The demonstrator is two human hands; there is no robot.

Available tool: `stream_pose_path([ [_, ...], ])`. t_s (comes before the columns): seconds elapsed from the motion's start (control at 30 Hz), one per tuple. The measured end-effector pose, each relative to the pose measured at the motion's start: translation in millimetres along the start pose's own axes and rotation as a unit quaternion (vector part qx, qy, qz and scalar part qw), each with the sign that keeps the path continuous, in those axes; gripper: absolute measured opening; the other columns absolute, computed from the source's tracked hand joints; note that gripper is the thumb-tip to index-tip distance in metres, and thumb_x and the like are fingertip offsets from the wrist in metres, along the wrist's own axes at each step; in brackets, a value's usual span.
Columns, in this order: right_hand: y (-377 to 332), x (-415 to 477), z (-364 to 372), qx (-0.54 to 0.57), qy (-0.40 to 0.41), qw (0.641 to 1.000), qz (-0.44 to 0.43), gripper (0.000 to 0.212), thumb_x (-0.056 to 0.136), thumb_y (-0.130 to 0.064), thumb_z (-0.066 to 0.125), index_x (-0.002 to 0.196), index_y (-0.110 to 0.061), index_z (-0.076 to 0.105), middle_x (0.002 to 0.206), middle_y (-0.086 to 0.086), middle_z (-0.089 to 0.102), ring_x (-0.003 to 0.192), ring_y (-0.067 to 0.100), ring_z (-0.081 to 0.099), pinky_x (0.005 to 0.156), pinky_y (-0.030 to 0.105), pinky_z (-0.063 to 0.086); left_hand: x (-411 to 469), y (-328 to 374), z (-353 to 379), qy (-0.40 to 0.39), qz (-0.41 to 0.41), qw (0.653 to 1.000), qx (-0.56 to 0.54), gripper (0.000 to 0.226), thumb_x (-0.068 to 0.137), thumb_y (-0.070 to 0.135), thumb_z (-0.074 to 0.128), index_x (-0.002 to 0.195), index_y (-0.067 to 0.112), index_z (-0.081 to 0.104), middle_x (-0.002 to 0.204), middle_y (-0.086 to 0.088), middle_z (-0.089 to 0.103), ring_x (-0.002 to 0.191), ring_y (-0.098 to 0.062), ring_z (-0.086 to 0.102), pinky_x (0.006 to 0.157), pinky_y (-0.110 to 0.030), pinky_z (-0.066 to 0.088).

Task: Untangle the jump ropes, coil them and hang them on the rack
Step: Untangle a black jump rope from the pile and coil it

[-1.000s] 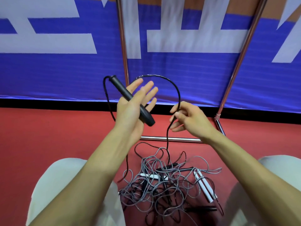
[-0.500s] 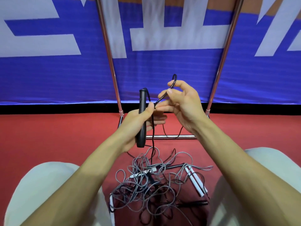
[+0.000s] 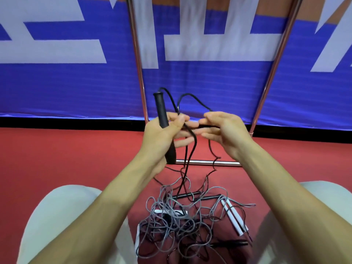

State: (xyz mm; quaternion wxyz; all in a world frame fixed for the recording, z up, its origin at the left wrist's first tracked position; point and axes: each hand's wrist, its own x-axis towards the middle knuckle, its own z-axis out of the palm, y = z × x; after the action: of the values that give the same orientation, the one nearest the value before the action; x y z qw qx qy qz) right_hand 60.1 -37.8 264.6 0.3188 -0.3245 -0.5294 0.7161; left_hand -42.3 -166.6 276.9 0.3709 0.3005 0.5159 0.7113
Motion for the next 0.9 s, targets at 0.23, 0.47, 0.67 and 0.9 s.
stream_pose_path([
  [0.23, 22.6, -9.8, 14.3, -0.265, -0.272, 0.925, 0.017, 0.032, 0.088, 0.014, 0.047, 0.098, -0.012, 0.063, 0.101, 0.01, 0.067, 0.088, 0.013, 0.063, 0.084, 0.028, 0.052, 5.2, 19.1, -14.3, 0.024, 0.021, 0.964, -0.265, 0.011, 0.101, 0.015, 0.046, 0.094, 0.01, 0.052, 0.096, -0.01, 0.074, 0.097, -0.031, 0.072, 0.083, -0.036, 0.059],
  [0.47, 44.9, -17.3, 40.2, -0.304, -0.208, 0.929, -0.031, 0.026, 0.099, 0.0, 0.039, 0.083, -0.016, 0.052, 0.085, 0.006, 0.065, 0.077, 0.021, 0.062, 0.074, 0.034, 0.057, 9.2, 26.3, -25.2, 0.018, 0.021, 0.925, -0.379, 0.017, 0.103, 0.013, 0.041, 0.093, 0.007, 0.054, 0.1, -0.013, 0.073, 0.1, -0.029, 0.07, 0.09, -0.037, 0.057],
  [0.67, 20.9, -17.0, 36.3, -0.17, -0.111, 0.973, -0.11, 0.024, 0.101, -0.001, 0.034, 0.089, -0.014, 0.051, 0.074, 0.007, 0.06, 0.065, 0.026, 0.067, 0.064, 0.04, 0.06, 14.5, 20.2, -27.5, 0.074, -0.006, 0.981, -0.178, 0.018, 0.096, 0.007, 0.055, 0.114, 0.005, 0.057, 0.116, -0.015, 0.07, 0.104, -0.025, 0.07, 0.091, -0.035, 0.056],
  [0.9, -17.9, -15.0, 15.3, 0.076, -0.053, 0.984, -0.152, 0.018, 0.102, -0.004, 0.036, 0.09, -0.011, 0.048, 0.074, 0.006, 0.059, 0.064, 0.024, 0.069, 0.059, 0.034, 0.057, 8.7, -3.4, -16.5, -0.039, -0.099, 0.979, 0.172, 0.023, 0.096, 0.01, 0.055, 0.116, 0.013, 0.066, 0.11, -0.002, 0.073, 0.104, -0.016, 0.069, 0.087, -0.031, 0.05],
])
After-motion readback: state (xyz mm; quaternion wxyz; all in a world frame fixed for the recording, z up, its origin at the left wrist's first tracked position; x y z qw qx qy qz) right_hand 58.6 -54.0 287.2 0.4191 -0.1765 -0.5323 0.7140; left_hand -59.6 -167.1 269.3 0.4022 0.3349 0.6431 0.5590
